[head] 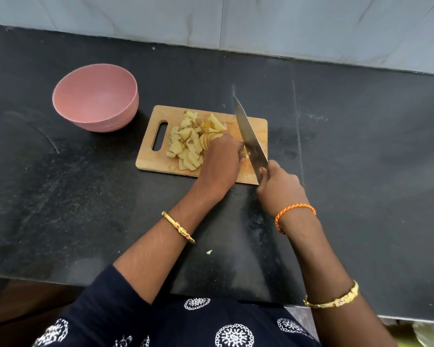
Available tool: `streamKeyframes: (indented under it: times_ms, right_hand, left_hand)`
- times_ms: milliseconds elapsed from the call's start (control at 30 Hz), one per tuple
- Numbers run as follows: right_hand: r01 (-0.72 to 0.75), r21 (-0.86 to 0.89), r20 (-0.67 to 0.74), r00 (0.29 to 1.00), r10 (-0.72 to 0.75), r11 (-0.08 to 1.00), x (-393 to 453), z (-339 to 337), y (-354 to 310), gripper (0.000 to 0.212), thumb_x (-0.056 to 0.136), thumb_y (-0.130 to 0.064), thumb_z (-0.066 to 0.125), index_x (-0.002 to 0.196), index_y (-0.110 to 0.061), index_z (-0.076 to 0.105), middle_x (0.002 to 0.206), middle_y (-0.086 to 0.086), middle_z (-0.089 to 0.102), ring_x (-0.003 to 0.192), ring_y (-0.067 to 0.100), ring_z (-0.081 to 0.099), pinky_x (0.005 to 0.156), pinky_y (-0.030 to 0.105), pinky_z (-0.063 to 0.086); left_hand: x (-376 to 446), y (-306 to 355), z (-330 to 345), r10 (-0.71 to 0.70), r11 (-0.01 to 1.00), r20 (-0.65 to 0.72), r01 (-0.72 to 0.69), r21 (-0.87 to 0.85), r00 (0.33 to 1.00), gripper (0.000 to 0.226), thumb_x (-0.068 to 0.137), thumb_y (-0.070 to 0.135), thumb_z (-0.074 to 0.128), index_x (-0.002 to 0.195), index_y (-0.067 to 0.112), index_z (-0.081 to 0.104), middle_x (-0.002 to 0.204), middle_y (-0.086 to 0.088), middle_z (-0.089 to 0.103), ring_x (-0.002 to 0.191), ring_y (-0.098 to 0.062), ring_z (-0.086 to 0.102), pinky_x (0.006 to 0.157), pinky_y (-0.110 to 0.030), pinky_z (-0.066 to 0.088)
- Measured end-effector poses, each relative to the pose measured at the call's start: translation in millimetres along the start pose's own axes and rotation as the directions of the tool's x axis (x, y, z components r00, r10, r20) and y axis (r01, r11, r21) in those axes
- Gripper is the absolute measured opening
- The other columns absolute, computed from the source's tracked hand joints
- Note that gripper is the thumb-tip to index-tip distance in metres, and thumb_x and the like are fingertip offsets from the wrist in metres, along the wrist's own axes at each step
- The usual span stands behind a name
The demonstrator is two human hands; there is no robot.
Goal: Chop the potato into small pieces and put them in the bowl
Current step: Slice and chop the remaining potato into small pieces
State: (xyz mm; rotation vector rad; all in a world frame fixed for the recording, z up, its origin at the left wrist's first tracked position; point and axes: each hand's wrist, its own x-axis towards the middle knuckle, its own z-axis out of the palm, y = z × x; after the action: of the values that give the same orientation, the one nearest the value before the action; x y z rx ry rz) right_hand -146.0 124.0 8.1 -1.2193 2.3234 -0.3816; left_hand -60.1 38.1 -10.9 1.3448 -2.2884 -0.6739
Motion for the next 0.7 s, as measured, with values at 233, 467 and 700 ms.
streamKeyframes:
  times_ms: [233,467,700]
  right_hand:
    - [-0.015,0.196,-0.059,0.998,0.027,0.98,1,-1,13,0.034,0.1,-0.029,0.035,0.068,-0.018,0.033,0.071,0.01,0.049,0.072,0.033,0.045,0.064,0.031,0.034]
    - [0.009,0.166,-0.012,1.0,-0.008,0.986,3,-3,20,0.029,0.1,-0.029,0.036,0.077,-0.012,0.041,0.071,0.01,0.051,0.073,0.032,0.051,0.064,0.032,0.037]
    - [0.041,0.131,-0.013,0.999,-0.039,0.991,-1,1,23,0.027,0.1,-0.03,0.035,0.081,-0.012,0.04,0.071,0.01,0.053,0.069,0.032,0.052,0.062,0.035,0.042]
  left_hand:
    - [-1,-1,2,-0.045,0.999,0.036,0.044,0.015,0.998,0.014,0.088,0.005,0.054,0.094,0.002,0.067,0.093,-0.018,0.065,0.088,-0.033,0.06,0.074,-0.035,0.045]
    - [3,-3,1,-0.06,0.998,0.079,0.061,-0.02,0.995,0.018,0.09,0.005,0.054,0.101,0.002,0.068,0.098,-0.016,0.066,0.094,-0.031,0.061,0.079,-0.033,0.046]
    - [2,-4,0,-0.031,0.998,0.06,0.034,-0.049,0.998,0.024,0.093,0.012,0.053,0.111,0.003,0.067,0.099,-0.012,0.066,0.09,-0.02,0.059,0.083,-0.031,0.046]
